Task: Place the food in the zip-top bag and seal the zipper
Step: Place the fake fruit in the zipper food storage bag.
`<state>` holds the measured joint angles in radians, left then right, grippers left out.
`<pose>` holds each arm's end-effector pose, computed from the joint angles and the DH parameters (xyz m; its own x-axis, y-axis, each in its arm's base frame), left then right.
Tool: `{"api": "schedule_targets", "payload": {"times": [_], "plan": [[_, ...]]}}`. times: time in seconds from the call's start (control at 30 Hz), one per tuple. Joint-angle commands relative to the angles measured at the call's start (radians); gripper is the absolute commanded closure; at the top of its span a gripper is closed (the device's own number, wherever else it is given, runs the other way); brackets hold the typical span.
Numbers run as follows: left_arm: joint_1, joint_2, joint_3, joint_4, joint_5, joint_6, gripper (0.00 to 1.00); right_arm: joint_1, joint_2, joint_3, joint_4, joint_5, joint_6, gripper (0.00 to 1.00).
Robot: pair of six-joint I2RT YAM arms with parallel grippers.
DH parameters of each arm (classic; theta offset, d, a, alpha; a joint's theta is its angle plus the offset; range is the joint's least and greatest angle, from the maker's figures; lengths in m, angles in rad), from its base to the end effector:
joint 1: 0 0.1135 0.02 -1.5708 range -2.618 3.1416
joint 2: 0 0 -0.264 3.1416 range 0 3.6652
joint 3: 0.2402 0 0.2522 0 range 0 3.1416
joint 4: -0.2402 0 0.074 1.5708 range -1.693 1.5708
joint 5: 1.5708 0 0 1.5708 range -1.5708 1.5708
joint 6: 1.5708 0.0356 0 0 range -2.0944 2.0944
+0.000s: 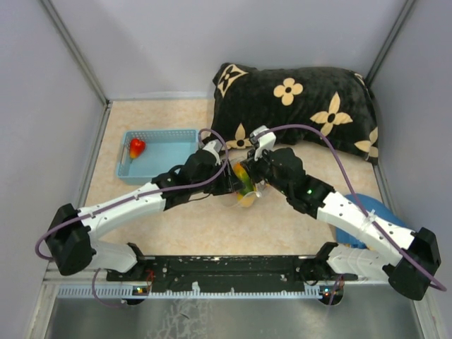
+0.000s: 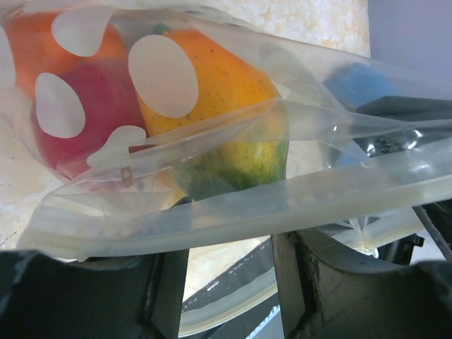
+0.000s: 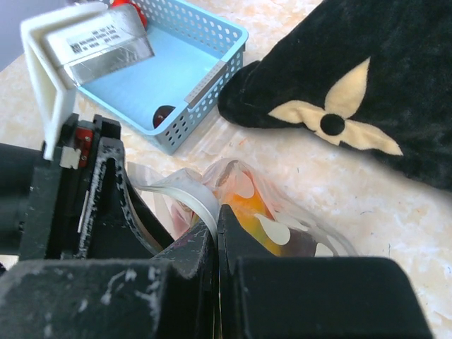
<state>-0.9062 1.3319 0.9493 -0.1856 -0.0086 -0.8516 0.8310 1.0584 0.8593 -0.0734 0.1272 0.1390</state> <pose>0.1850 -0.2356 0.2752 -0.8075 -0.1892 -0.5588 0.2659 0.7287 -0.6311 0.1704 0.1800 0.3245 -0.2698 -0.0917 -0.9585 -0.6189 0.7792 0.0996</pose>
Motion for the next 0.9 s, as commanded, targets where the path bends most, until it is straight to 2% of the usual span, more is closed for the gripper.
{"api": "schedule_targets", "payload": {"times": [0.0,0.13,0.23,0.4,0.6,0.87], "plan": [[-0.015,0.026,0.025,0.021,-0.010,0.011,0.47,0.005,-0.008,0.068,0.066,-0.014,0.005,1.00],[-0.020,-0.026,-0.017,0.095,-0.020,-0.029,0.47,0.006,-0.003,0.051,0.076,-0.013,0.033,1.00],[-0.020,-0.070,-0.032,0.100,-0.085,-0.035,0.44,0.005,-0.002,0.044,0.069,-0.012,0.056,1.00],[-0.019,-0.112,0.023,-0.030,-0.169,0.003,0.39,0.006,-0.012,0.056,0.014,0.037,0.061,1.00],[-0.020,-0.237,0.022,-0.156,-0.113,0.026,0.35,0.005,-0.005,0.071,-0.020,0.147,0.056,1.00],[-0.020,-0.402,-0.026,-0.357,-0.113,-0.017,0.34,0.004,0.006,0.076,-0.011,0.158,0.061,1.00]]}}
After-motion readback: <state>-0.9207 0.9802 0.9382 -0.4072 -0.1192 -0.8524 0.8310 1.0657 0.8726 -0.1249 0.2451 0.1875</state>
